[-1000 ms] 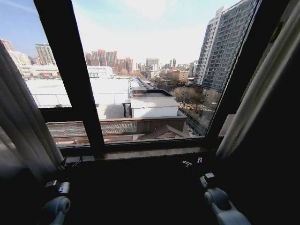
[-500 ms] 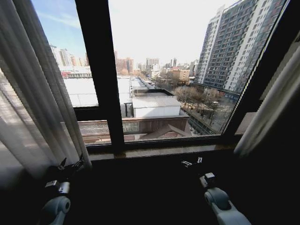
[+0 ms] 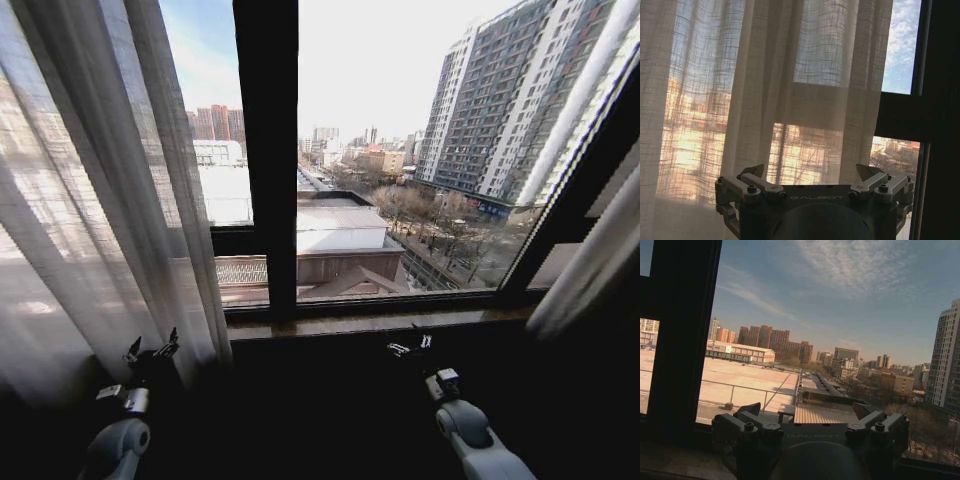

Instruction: Open the curtains by pulling them apart, changing their state from closed to fully open.

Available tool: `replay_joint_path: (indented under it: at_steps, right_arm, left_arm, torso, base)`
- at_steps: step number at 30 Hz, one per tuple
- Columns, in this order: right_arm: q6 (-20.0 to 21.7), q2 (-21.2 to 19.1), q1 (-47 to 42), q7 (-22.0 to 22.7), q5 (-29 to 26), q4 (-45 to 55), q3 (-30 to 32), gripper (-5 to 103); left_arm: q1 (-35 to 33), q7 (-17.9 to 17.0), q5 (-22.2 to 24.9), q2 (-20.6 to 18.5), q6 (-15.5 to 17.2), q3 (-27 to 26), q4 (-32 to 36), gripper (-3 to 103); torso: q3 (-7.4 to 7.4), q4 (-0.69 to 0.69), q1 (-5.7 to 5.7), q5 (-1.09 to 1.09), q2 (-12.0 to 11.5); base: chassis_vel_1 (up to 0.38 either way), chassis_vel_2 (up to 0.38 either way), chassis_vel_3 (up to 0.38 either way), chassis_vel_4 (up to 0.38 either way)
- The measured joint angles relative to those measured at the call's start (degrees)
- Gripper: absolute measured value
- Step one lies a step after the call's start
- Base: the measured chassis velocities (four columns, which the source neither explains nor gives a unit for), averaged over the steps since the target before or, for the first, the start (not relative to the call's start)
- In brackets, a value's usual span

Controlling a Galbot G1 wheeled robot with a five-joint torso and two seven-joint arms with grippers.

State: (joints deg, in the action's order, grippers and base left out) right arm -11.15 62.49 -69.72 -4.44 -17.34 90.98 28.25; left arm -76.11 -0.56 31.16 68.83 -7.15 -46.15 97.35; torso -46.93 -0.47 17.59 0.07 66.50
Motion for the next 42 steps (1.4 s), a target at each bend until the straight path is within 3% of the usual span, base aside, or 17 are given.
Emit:
replay_joint_path:
  at_steps: [9, 34, 42]
  right_arm:
    - [0.00, 0.00, 0.00, 0.00, 0.00, 0.01, 0.01, 100]
    - [0.00, 0.01, 0.00, 0.00, 0.00, 0.00, -0.02, 100]
    - [0.00, 0.01, 0.00, 0.01, 0.00, 0.01, -0.02, 100]
  left_arm:
    - [0.00, 0.00, 0.00, 0.00, 0.00, 0.00, 0.00, 100]
    - [0.00, -0.03, 0.00, -0.01, 0.00, -0.02, 0.00, 100]
    - [0.00, -0.02, 0.00, -0.01, 0.00, -0.02, 0.00, 100]
  torso:
    - [0.00, 0.05, 0.00, -0.10, 0.00]
    - [-0.01, 0.03, 0.03, -0.03, -0.02]
    - [0.01, 0.05, -0.02, -0.10, 0.00]
  base:
    - [-0.050, 0.026, 0.046, -0.023]
    - [-0.048, 0.020, 0.051, -0.014]
    - [-0.017, 0.000, 0.011, 0.004]
